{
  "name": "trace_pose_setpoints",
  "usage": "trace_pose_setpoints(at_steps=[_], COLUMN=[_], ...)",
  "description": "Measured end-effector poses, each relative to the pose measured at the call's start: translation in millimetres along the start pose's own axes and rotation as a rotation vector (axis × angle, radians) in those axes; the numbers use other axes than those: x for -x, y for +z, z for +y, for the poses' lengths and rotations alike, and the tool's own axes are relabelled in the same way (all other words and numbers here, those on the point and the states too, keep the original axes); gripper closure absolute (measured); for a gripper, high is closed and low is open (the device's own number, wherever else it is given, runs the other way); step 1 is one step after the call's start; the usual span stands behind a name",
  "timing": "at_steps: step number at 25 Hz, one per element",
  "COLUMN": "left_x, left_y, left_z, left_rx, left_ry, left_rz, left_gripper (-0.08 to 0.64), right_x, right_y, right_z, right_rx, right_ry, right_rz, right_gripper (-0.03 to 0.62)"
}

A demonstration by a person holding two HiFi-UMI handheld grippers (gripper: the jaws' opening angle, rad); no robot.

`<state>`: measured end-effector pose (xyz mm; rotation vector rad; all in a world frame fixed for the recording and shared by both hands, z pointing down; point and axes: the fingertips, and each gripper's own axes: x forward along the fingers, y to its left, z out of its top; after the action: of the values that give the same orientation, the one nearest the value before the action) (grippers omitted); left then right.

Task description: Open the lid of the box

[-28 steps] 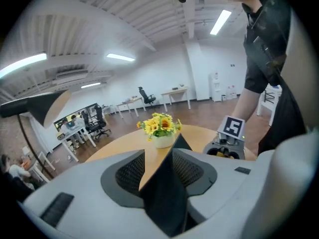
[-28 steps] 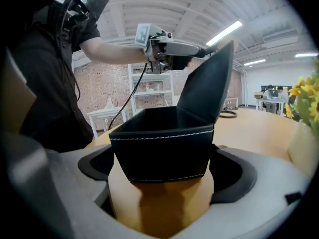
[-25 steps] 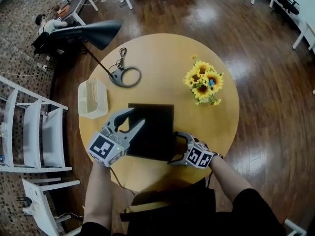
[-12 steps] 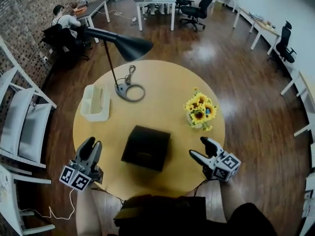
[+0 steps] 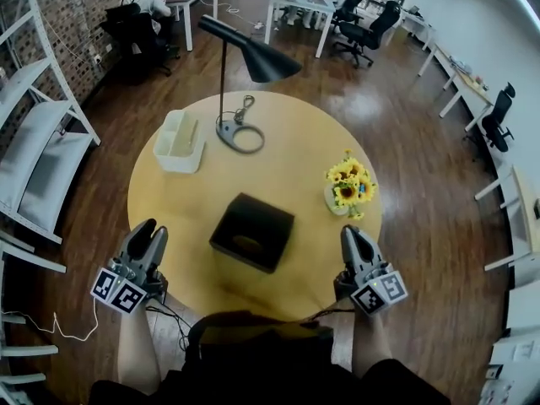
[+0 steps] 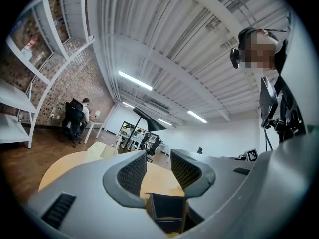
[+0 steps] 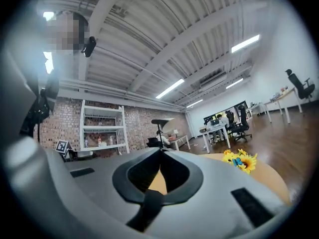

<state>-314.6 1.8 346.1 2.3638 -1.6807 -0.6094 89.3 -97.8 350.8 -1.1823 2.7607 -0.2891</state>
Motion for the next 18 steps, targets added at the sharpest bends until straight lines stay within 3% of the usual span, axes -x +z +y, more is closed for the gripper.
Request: trace_pose_setpoints(at_steps=[13, 18], left_x=[30.9, 28.5], left_y=[-16.7, -23.2], left_z=[10.6, 1.8], left_rx=[0.055, 0.006], left_ry=[0.066, 0.055], left_rz=[0.012, 0.039], left_gripper=[0.402, 0.403], right_x=[11.6, 12.5], right_y=[-13.9, -14.6], right_z=[1.5, 2.1], right_rx=[-0.014, -0.001], right_ry=[-0.095, -0.093], right_rz=[0.04, 0.058], right_gripper=[0.592, 0.592])
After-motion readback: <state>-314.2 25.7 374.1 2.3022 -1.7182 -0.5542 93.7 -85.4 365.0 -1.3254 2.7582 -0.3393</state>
